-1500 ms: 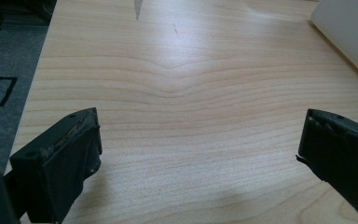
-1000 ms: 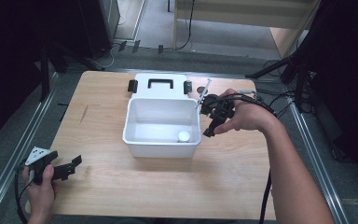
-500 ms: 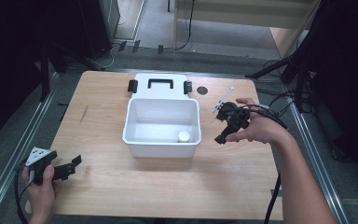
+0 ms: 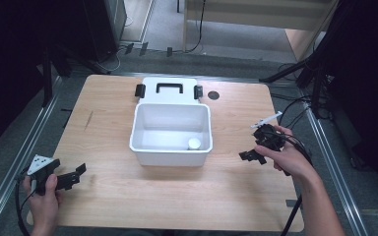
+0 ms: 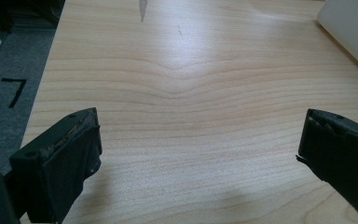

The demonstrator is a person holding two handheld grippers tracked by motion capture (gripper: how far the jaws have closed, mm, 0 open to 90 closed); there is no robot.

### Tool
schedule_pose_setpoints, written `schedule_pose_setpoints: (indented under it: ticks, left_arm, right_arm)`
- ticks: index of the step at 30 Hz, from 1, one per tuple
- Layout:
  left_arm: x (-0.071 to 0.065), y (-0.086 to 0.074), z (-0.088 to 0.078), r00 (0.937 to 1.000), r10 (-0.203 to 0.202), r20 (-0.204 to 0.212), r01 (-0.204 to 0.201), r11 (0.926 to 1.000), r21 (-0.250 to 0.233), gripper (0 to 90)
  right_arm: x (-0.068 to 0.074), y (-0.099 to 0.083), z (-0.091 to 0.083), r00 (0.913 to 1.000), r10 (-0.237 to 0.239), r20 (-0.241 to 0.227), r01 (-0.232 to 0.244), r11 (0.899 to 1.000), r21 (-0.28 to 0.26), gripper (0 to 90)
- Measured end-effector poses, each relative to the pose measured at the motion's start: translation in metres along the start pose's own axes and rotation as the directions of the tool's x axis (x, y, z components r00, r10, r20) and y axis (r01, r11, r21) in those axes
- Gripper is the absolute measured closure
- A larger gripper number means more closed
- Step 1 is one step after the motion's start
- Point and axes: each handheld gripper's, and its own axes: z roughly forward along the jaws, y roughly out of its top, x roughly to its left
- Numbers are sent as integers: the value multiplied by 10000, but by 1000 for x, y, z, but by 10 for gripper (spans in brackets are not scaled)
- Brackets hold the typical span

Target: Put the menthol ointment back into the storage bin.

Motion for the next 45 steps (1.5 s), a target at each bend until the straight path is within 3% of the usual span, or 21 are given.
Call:
schedule_pose_setpoints:
  ticks: [5, 7, 10, 12, 13, 16, 17, 18, 20, 25, 26, 29, 30, 32, 34, 36, 38, 40, 42, 43, 45]
  left_arm:
    - [0, 0, 0, 10000, -5, -59, 5, 10000, -9, 0]
    - [0, 0, 0, 10000, -8, -69, 8, 10000, -10, 0]
    - [0, 0, 0, 10000, 0, -93, 0, 10000, -50, 0]
    - [0, 0, 0, 10000, 9, -92, -9, 10000, -48, 0]
    - [-1, 0, 0, 10000, 18, -96, -18, 10000, -48, 0]
    - [-1, 0, 0, 10000, 21, -85, -21, 10000, -35, 0]
    - [-1, 0, 0, 10000, 23, -86, -23, 10000, -40, 0]
    - [-1, 0, 0, 9999, 8, -102, -9, 10000, -36, 0]
    - [-1, 0, 0, 9999, 21, -105, -21, 10000, -16, 0]
    - [-1, 0, -1, 9999, 46, -128, -47, 10000, -71, 0]
    - [-1, 0, -1, 9999, 49, -121, -49, 10000, -74, 0]
    - [-1, 0, -1, 9999, 38, -119, -39, 10000, -73, 0]
    - [-1, 0, -1, 9999, 28, -118, -29, 10000, -83, 0]
    - [-1, 0, -1, 9999, 36, -115, -37, 10000, -83, 0]
    - [-1, 0, -1, 9999, 35, -121, -36, 10000, -85, 0]
    - [-1, 0, -1, 9999, 36, -129, -38, 10000, -87, 0]
    - [-1, -1, -1, 9999, -25, -113, 24, 9999, -142, 0]
    - [-1, -1, -1, 10000, -40, -71, 39, 9999, -130, 0]
    - [-1, -1, -2, 9999, -54, -89, 52, 9998, -168, 0]
    - [-1, -1, -2, 10000, -46, -77, 45, 9999, -151, 0]
    - [-1, -1, -2, 10000, -30, -62, 29, 9999, -119, 0]
  right_arm:
    - [-9, -24, 4, 9969, 758, 227, -740, 9947, -720, 136]
    - [-10, -34, 6, 9959, 784, 442, -736, 9920, -1025, 136]
    - [-13, -54, 10, 9922, 1109, 561, -996, 9795, -1751, 136]
    - [-17, -74, 13, 9850, 1578, 699, -1363, 9596, -2463, 138]
    - [-17, -74, 13, 9850, 1578, 699, -1363, 9596, -2463, 138]
    - [-20, -97, 16, 9766, 1979, 845, -1612, 9330, -3219, 138]
    - [-21, -104, 17, 9741, 2111, 814, -1704, 9212, -3497, 139]
    - [-22, -116, 18, 9726, 2226, 670, -1791, 9015, -3941, 138]
    - [-22, -121, 19, 9716, 2277, 648, -1823, 8942, -4089, 139]
    - [-22, -152, 23, 9600, 2737, 592, -2061, 8336, -5125, 138]
    - [-20, -162, 23, 9540, 2944, 573, -2185, 8132, -5394, 139]
    - [-18, -170, 23, 9505, 3032, 678, -2164, 8029, -5554, 139]
    - [-15, -178, 23, 9446, 3187, 787, -2181, 7885, -5751, 142]
    - [-15, -180, 23, 9434, 3229, 753, -2233, 7866, -5757, 140]
    - [-15, -190, 18, 9354, 3481, 627, -2347, 7435, -6262, 143]
    - [-15, -191, 17, 9323, 3572, 560, -2443, 7365, -6308, 143]
    - [-13, -196, 15, 9192, 3917, 395, -2711, 7025, -6580, 143]
    - [-13, -196, 15, 9164, 3982, 397, -2751, 6990, -6601, 144]
    - [-14, -196, 15, 9014, 4295, 544, -2904, 6931, -6598, 151]
    - [-14, -196, 15, 8995, 4340, 509, -2971, 6928, -6571, 149]
    - [-15, -197, 15, 8949, 4447, 376, -3104, 6808, -6635, 149]
